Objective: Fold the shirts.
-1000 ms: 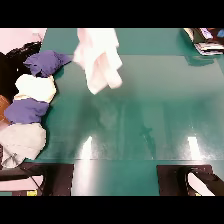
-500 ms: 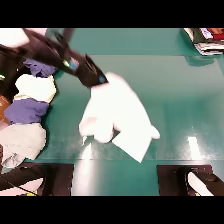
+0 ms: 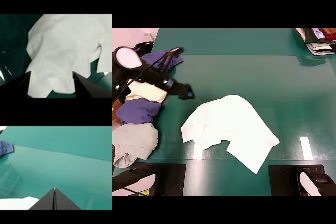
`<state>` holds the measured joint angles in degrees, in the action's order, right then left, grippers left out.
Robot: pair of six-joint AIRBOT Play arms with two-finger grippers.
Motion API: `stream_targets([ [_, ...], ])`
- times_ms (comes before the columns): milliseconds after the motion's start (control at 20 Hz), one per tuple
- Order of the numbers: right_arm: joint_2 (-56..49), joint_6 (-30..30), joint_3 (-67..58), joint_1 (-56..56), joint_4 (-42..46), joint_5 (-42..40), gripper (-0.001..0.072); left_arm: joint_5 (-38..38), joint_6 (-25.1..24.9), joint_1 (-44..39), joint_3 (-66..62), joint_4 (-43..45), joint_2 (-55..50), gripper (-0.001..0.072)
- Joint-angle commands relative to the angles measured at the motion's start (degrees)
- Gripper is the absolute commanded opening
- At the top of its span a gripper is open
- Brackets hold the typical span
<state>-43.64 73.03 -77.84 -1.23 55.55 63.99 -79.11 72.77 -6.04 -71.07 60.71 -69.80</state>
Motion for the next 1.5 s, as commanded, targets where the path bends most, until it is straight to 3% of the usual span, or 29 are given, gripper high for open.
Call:
stream_targets([
  [0,-0.9,0.0,1.3,0.0,-0.1,-0.6,0.0017,-0.9,-1.1,8.1,13.5,0.5,4.8,0.061],
  [300,-5.7,0.0,1.3,-0.8,-2.0,0.7,0.0016,6.3,-5.8,10.7,34.8,-0.9,7.2,0.061],
  [850,-8.1,0.0,1.2,-5.4,-2.0,0.5,0.0016,20.5,-7.2,8.7,39.9,-7.2,7.1,0.0597],
  [1000,-8.1,0.0,1.2,-5.3,-1.8,0.8,0.0017,22.5,-7.2,3.9,39.9,-7.1,7.1,0.013],
  [1050,-8.1,0.0,1.2,-5.3,-0.7,1.5,0.0016,22.2,-7.2,3.5,39.6,-7.1,7.1,0.0022],
  [1350,-8.1,6.6,9.9,-5.2,18.9,20.8,0.0019,10.8,-3.6,3.5,24.9,3.6,7.3,0.0019],
  [1400,-8.1,6.8,13.8,-5.2,20.0,24.1,0.0106,9.9,-3.6,3.5,21.9,3.5,7.3,0.002],
  [1450,-8.1,7.1,18.3,-5.2,20.2,26.2,0.0381,9.6,-3.5,3.5,19.5,3.4,7.3,0.002],
])
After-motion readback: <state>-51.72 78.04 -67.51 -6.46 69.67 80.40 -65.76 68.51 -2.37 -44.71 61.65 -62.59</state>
